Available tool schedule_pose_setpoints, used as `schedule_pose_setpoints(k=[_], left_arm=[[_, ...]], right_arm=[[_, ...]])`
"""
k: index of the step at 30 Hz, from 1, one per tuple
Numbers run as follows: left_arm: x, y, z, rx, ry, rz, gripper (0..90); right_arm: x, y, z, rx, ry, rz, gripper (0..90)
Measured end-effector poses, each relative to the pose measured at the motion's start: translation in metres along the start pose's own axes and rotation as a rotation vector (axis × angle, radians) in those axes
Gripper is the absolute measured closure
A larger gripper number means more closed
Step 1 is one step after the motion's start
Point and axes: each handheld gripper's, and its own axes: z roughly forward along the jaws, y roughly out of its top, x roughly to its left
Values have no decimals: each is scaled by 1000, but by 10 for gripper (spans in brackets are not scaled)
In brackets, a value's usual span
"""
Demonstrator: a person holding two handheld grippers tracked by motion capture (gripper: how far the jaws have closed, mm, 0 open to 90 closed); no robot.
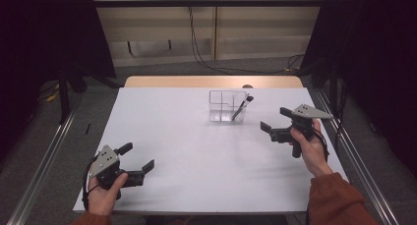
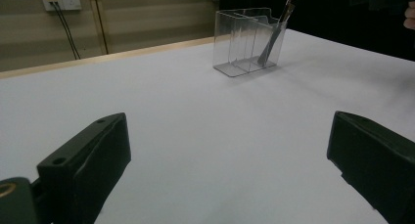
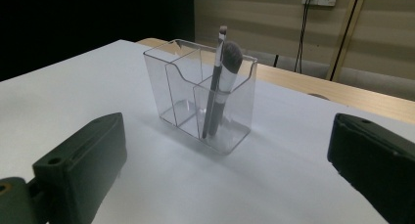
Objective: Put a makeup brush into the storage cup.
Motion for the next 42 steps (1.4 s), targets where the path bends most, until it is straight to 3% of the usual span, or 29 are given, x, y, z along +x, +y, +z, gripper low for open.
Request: schedule_pose_setpoints(k=[6, 15, 24, 42], left_arm=[[-1, 0, -1, 1, 3, -1, 25], [-2, 0, -2, -6, 3, 1, 25], [-3, -1, -3, -2, 6, 3, 25], [-5, -3, -6, 4, 8, 6, 25]], right_arm=[[1, -12, -11, -14, -13, 21, 10], [11, -26, -26, -17, -13, 15, 8], [12, -40, -42, -18, -31, 21, 8], [16, -56, -68, -22, -44, 34, 6]])
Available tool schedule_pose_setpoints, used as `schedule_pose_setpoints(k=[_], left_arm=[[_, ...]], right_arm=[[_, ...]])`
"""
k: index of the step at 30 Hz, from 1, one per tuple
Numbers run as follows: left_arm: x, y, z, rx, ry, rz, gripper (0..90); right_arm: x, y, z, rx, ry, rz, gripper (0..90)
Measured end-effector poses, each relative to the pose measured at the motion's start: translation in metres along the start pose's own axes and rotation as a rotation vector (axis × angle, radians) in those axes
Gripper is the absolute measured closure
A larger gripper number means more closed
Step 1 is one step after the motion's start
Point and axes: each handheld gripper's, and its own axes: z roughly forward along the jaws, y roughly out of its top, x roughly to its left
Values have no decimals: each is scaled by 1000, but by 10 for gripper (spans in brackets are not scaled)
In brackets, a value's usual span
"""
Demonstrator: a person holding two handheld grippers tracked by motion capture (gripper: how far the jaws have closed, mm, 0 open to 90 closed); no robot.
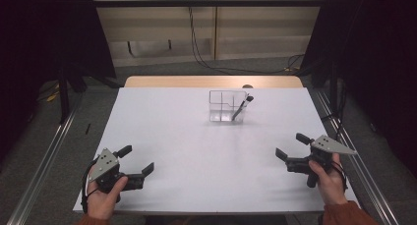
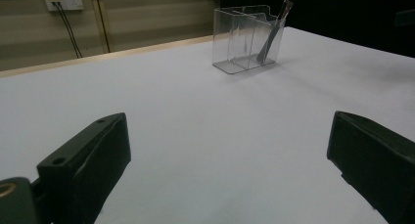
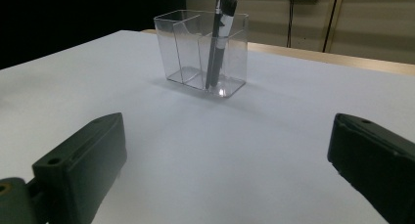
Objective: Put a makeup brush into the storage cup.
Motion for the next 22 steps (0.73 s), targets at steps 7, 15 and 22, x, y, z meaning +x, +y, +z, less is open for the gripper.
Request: schedule_pose_setpoints(k=[7, 15, 22], left_arm=[[0, 0, -1, -5, 2, -1, 25], [1, 1, -1, -5, -3, 1, 25], [2, 2, 0, -3, -3, 4, 25]], right_arm=[[2, -4, -9, -4, -1, -1, 1], [0, -7, -14, -2, -3, -10, 0], [-3, -9, -12, 7, -3, -9, 1]])
